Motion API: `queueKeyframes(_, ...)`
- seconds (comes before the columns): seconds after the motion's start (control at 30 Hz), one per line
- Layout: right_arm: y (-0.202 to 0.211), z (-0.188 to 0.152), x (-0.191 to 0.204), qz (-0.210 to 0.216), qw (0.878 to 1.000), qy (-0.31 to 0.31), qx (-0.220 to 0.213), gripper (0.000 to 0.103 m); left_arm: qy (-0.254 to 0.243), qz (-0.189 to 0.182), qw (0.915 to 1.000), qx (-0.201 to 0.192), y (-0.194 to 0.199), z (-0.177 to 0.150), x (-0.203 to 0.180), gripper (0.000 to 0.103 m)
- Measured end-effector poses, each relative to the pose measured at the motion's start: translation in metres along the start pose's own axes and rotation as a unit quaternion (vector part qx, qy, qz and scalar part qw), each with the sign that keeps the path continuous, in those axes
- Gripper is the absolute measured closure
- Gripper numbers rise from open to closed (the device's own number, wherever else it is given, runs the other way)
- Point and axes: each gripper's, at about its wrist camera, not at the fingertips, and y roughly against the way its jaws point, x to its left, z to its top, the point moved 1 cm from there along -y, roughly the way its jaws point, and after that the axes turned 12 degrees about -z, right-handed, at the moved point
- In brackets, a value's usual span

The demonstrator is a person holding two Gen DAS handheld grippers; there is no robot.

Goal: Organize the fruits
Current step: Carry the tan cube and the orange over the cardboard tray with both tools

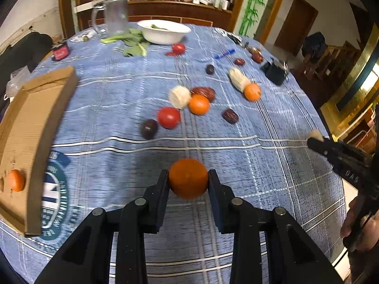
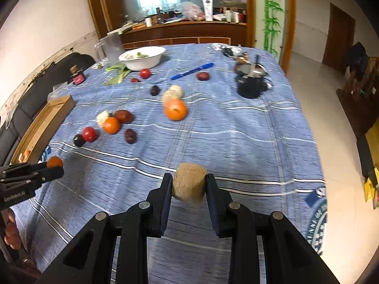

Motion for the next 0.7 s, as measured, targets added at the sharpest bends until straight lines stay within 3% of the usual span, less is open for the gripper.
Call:
queueKeyframes(0.4, 0.0, 0.02, 0.096, 0.015, 1.0, 0.026, 0.004, 0.073, -0.005, 0.03, 0.999, -0.032, 0.052, 0.003, 0.071, 0.072)
queueKeyframes(0.7, 0.002, 0.04, 0.178, 0.034, 0.997, 0.064, -0.002, 0.073, 0.028, 0.045, 0.9967, -0.062, 0.093, 0.002, 0.138, 0.072)
